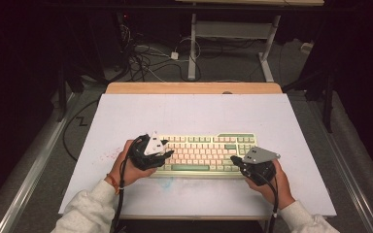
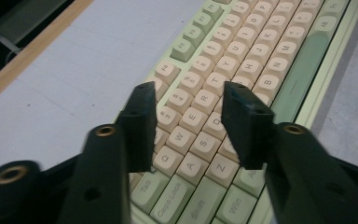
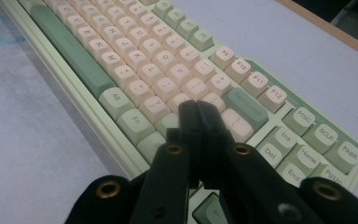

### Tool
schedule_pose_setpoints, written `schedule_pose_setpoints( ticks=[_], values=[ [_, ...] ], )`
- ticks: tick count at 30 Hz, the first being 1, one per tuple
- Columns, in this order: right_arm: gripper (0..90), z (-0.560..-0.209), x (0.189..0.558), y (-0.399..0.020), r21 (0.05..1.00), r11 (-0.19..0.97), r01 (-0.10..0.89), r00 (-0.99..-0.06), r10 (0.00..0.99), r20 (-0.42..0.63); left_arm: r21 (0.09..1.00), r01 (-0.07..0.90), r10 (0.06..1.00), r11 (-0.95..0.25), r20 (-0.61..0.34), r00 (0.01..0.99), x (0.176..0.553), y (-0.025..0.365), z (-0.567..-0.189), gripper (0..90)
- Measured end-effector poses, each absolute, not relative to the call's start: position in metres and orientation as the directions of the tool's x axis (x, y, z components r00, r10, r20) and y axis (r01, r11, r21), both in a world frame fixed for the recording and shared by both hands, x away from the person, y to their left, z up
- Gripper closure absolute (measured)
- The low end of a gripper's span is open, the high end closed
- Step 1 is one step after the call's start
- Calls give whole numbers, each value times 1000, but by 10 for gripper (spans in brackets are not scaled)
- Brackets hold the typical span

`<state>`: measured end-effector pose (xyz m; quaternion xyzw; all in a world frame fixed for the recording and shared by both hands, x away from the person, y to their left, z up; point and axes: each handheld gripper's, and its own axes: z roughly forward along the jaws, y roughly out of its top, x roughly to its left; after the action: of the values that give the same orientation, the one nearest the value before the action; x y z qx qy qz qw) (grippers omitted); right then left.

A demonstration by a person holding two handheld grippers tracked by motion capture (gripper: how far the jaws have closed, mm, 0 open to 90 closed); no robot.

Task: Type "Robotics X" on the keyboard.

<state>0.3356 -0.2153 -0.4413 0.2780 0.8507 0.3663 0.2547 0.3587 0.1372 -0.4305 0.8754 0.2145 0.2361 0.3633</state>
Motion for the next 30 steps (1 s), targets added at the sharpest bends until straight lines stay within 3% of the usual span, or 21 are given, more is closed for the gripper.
schedule_pose_setpoints(
  ticks=[5,11,30],
  values=[
    [900,-440,336,-215,765,578,282,-717,657,-232,743,188,571,-643,301,764,343,151,-438,317],
    [900,-438,337,-213,768,578,276,-719,655,-234,758,218,607,-614,278,744,331,169,-447,235],
    [900,-438,369,-177,750,599,281,-747,627,-222,720,313,650,-619,247,718,308,201,-472,211]
  ],
)
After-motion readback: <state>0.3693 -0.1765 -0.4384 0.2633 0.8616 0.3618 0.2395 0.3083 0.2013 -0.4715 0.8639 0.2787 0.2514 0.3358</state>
